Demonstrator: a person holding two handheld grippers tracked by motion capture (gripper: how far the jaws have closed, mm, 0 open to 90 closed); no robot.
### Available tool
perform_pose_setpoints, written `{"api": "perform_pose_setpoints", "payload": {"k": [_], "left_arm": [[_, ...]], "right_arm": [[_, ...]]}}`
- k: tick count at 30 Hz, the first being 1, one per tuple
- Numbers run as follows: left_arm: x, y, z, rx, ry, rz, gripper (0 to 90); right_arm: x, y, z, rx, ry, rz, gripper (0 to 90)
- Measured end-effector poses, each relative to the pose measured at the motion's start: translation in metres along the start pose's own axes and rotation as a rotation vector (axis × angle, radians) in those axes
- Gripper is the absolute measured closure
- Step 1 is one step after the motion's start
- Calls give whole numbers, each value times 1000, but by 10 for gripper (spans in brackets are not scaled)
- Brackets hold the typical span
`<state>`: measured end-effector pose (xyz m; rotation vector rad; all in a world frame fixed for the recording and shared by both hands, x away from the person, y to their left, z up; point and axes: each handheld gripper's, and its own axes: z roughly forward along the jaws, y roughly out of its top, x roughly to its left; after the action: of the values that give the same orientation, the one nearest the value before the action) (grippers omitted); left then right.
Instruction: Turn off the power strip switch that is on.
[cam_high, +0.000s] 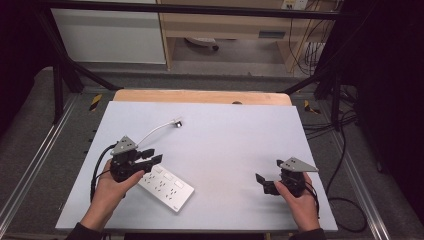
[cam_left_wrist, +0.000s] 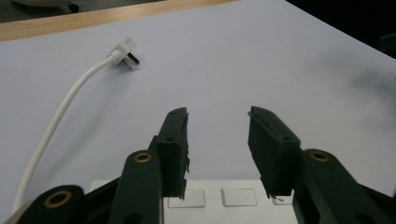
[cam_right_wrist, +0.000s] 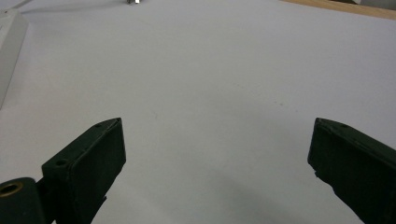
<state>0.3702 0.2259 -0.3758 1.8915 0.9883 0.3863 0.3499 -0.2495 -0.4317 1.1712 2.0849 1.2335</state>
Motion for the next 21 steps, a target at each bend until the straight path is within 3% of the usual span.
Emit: {"api": "perform_pose_setpoints", "payload": {"k": [4,21], "left_arm": [[-2,-2,3,12,9,14,629],[4,-12,9,42,2,1,810]], "right_arm": [[0,0,0,4,0,-2,48],[0,-1,1,13,-1,-7,48]]}}
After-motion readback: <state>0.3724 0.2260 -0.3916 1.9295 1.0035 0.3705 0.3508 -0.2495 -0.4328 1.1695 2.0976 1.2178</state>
